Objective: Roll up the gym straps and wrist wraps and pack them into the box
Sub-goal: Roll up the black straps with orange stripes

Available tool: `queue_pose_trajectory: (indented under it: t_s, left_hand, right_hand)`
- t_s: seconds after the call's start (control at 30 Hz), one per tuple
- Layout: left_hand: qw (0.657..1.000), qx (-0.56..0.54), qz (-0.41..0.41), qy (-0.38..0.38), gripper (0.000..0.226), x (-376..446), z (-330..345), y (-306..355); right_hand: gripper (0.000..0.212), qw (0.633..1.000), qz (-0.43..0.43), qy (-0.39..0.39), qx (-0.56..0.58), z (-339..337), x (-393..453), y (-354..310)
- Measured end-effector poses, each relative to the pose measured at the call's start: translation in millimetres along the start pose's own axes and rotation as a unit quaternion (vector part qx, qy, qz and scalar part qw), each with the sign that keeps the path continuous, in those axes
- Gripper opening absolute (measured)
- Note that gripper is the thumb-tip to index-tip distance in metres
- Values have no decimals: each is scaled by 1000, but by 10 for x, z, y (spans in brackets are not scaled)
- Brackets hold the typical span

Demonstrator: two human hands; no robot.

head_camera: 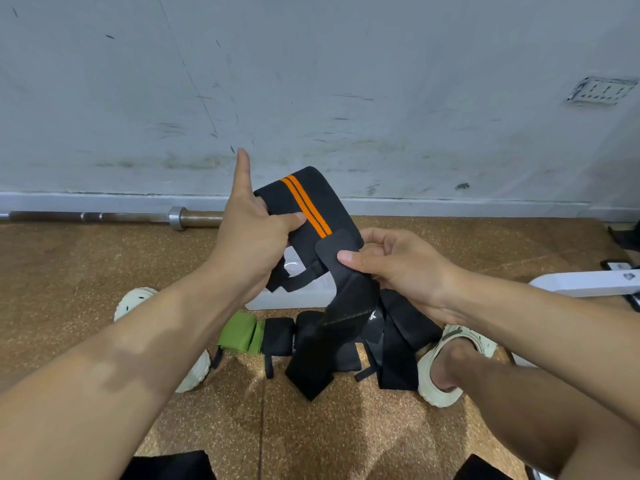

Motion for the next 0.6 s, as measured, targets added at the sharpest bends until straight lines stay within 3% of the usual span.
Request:
queue_pose_trajectory:
  t_s: [0.13, 0.23, 0.33, 0.37, 0.43, 0.47, 0.53, 0.6]
  left_hand:
    - [999, -14, -19, 33, 116, 29, -26, 18]
    - [993, -51, -30, 102, 110, 133, -128, 58]
    - [985, -70, -18, 154, 106, 219, -230, 102]
    - [985, -65, -10, 160, 104, 226, -238, 117]
    - [988, -56, -3, 146, 102, 205, -205, 135]
    - [990, -50, -4, 131, 101, 175, -170, 133]
    - [994, -41, -13, 95, 98, 82, -86, 125]
    - [998, -31, -34, 52, 91, -1, -7, 78]
  right_hand:
    - [26, 1000, 3, -20, -21, 0, -17, 4]
    - [26, 990, 35, -96, -100, -24, -42, 15]
    - [16, 953, 78, -180, -232, -21, -85, 92]
    - [8, 935, 90, -201, -279, -29, -90, 121]
    - [11, 901, 116, -221, -355, -78, -92, 143]
    - [7, 891, 125, -222, -376, -105, -94, 119]
    - [29, 891, 105, -177, -405, -206, -41, 26]
    - [30, 934, 60, -81, -343, -316, 39, -91]
Point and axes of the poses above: each hand's wrist, its own x-axis towards the middle knuckle, its own z-axis out of the palm, y = z × x, the point moved 2 cm from there along x, towards the middle knuckle, and after that the axes turned 1 degree about -z, right-handed, at the moved point
